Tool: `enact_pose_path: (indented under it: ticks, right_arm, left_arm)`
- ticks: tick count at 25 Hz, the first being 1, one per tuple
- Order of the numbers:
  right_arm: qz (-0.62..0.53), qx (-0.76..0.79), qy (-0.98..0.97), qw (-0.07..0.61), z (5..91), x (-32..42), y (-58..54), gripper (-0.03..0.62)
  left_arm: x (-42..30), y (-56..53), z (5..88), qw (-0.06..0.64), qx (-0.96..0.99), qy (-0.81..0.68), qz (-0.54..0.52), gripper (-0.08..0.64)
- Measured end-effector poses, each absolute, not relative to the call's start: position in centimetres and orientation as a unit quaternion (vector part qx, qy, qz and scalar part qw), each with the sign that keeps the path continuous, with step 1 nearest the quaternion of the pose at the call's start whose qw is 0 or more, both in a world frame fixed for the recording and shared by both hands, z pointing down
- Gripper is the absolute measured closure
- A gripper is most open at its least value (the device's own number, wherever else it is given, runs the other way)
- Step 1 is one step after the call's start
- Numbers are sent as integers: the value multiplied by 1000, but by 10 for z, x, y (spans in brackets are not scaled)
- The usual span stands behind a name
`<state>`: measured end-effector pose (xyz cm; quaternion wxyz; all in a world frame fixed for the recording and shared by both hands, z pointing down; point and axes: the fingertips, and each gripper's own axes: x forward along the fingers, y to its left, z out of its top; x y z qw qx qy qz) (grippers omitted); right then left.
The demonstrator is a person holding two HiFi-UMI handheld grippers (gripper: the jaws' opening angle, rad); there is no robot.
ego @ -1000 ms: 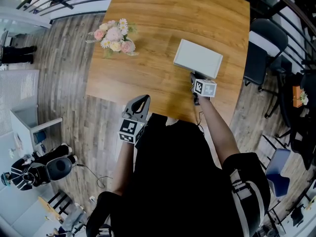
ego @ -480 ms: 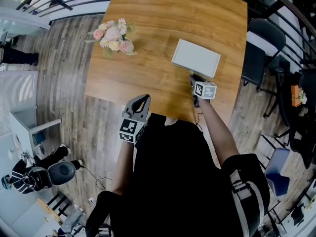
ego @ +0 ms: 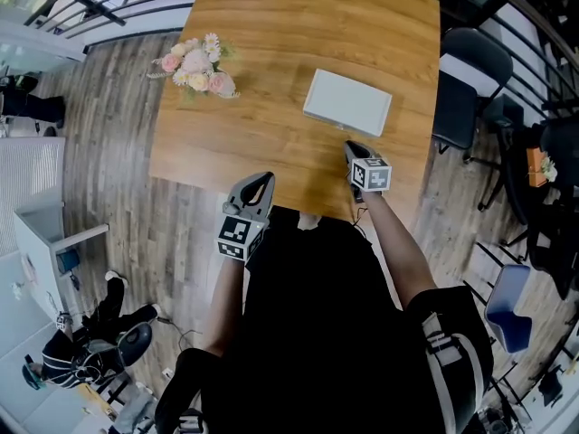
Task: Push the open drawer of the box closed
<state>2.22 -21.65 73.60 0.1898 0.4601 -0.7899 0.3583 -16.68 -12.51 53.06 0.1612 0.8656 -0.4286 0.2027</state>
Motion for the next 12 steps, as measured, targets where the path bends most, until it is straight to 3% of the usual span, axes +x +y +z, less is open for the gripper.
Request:
enact_pose_path:
  ticks: [12]
  right_arm:
    - [257,429,-834,231,698,34,-180,575]
  left_arm:
    - [-140,-112,533,156,875,-416,192,538]
